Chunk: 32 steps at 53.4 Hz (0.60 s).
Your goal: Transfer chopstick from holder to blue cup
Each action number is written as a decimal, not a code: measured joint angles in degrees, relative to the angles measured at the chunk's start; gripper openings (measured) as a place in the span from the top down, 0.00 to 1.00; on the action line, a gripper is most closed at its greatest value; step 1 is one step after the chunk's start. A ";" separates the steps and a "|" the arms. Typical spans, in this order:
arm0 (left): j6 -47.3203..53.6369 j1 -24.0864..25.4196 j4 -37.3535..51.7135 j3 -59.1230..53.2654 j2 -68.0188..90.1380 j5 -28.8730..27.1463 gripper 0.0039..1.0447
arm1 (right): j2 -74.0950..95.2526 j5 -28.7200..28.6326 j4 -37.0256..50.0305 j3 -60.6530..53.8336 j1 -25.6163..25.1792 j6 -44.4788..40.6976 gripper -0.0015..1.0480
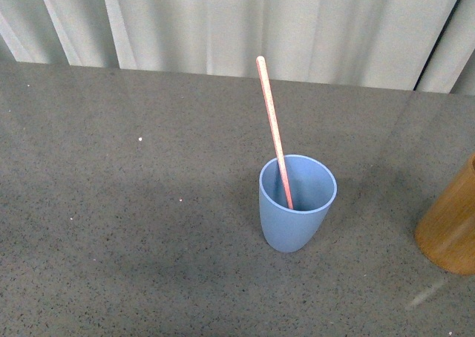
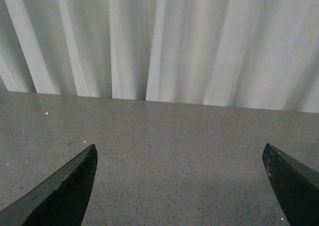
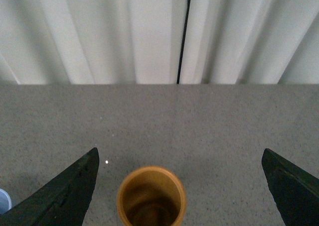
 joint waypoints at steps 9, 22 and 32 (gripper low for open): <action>0.00 0.00 0.00 0.00 -0.04 0.00 0.06 | -0.87 -11.76 17.79 -6.80 -4.26 -0.57 0.32; 0.00 0.00 0.00 0.00 -0.04 -0.13 0.06 | -8.09 -11.87 16.11 -11.08 -5.68 -0.59 0.73; 0.00 0.00 0.00 0.00 -0.04 -0.13 0.06 | -15.32 -12.00 11.50 -13.35 -5.68 -0.79 0.99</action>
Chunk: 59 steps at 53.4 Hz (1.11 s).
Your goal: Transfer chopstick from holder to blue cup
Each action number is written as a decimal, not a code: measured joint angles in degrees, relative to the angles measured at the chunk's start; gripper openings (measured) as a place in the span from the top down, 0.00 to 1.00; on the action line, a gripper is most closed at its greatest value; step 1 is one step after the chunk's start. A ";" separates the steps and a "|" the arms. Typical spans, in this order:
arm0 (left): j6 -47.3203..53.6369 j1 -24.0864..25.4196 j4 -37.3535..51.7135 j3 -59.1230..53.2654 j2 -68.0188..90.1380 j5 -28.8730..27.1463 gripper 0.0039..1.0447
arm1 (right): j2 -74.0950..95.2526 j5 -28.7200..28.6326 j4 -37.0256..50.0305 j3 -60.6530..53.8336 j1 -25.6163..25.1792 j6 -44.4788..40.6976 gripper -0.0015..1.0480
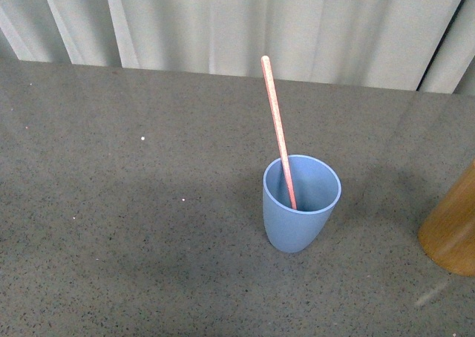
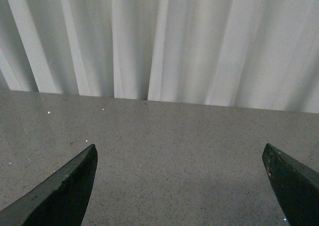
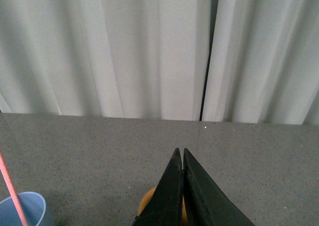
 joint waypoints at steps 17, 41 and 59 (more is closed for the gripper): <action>0.00 0.00 0.00 0.00 0.00 -0.02 0.06 | -7.37 0.02 -4.00 -2.19 0.00 0.00 0.99; 0.00 0.00 0.00 0.00 -0.02 -0.02 0.06 | -17.81 0.00 -13.97 -2.19 0.00 0.02 0.99; 0.00 0.00 0.00 0.00 -0.02 -0.02 0.06 | -22.10 0.00 -18.36 -2.19 0.00 0.02 0.99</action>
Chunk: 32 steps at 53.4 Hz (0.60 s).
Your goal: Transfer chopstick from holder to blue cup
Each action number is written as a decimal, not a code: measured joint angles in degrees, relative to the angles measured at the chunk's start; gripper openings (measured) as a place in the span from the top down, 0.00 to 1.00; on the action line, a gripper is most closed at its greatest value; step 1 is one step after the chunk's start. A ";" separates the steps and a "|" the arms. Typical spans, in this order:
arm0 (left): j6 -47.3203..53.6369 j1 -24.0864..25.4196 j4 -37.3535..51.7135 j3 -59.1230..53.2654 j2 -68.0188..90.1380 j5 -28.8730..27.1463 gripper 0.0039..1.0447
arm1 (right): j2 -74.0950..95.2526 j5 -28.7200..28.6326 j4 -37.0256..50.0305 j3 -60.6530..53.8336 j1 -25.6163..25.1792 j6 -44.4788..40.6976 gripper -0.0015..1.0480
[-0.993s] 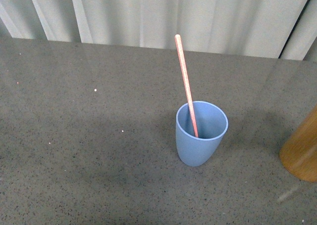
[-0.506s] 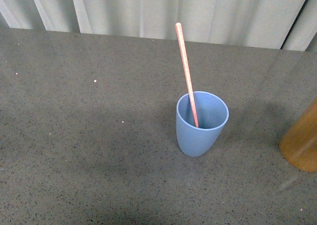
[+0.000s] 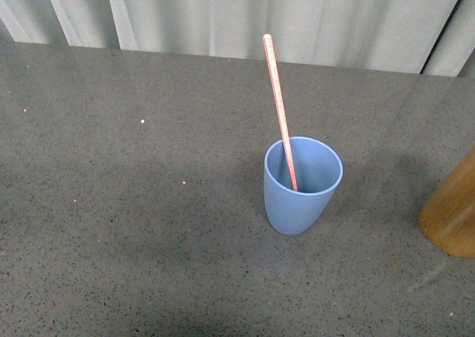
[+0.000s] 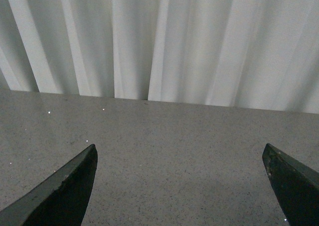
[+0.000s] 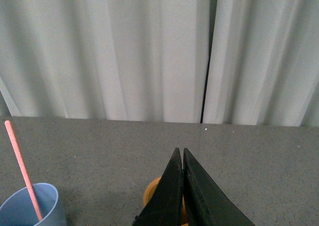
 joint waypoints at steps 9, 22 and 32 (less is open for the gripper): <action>0.00 0.00 0.00 0.00 0.02 0.00 0.06 | -9.09 0.09 -9.79 0.02 0.00 0.00 0.99; -0.02 0.00 0.00 0.00 -0.02 0.02 0.06 | -9.66 0.09 -10.05 0.02 0.00 0.00 0.99; 0.00 0.00 0.00 0.00 -0.02 0.02 0.06 | -9.66 0.09 -10.05 0.02 0.00 0.00 0.99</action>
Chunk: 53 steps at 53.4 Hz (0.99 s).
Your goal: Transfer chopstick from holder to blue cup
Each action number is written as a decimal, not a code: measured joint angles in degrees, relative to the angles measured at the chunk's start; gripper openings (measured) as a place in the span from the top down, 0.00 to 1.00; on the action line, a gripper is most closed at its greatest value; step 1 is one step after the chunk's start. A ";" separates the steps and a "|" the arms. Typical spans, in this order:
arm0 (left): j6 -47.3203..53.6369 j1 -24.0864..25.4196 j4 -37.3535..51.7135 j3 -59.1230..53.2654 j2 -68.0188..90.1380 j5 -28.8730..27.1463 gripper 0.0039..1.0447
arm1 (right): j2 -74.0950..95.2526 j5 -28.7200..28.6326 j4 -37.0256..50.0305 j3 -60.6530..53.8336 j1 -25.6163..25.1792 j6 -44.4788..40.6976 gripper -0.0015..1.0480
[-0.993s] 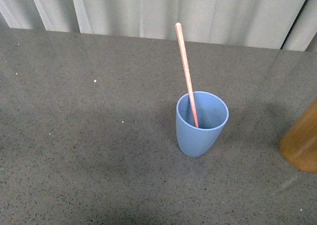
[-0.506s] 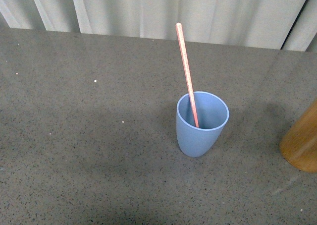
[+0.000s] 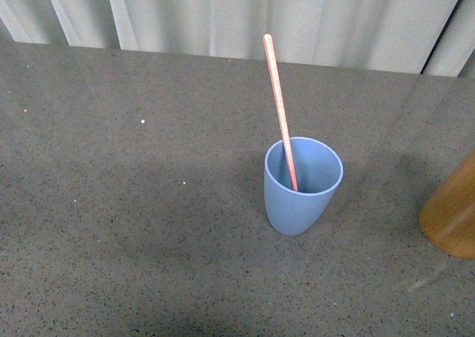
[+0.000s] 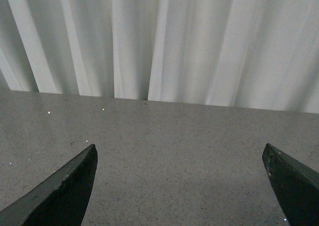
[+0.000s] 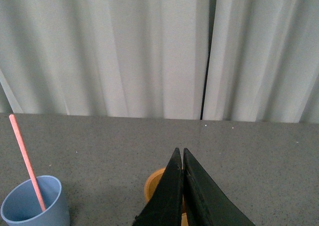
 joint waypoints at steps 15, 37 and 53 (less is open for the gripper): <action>0.00 0.00 0.00 0.00 0.00 0.00 0.06 | 0.00 -0.02 0.00 0.00 0.00 -0.02 0.63; 0.00 0.00 0.00 0.00 0.00 0.00 0.06 | 0.00 0.00 0.00 0.00 0.00 0.02 0.10; 0.00 0.00 0.00 0.00 0.00 -0.02 0.06 | 0.00 -0.02 0.00 0.00 0.00 0.02 0.10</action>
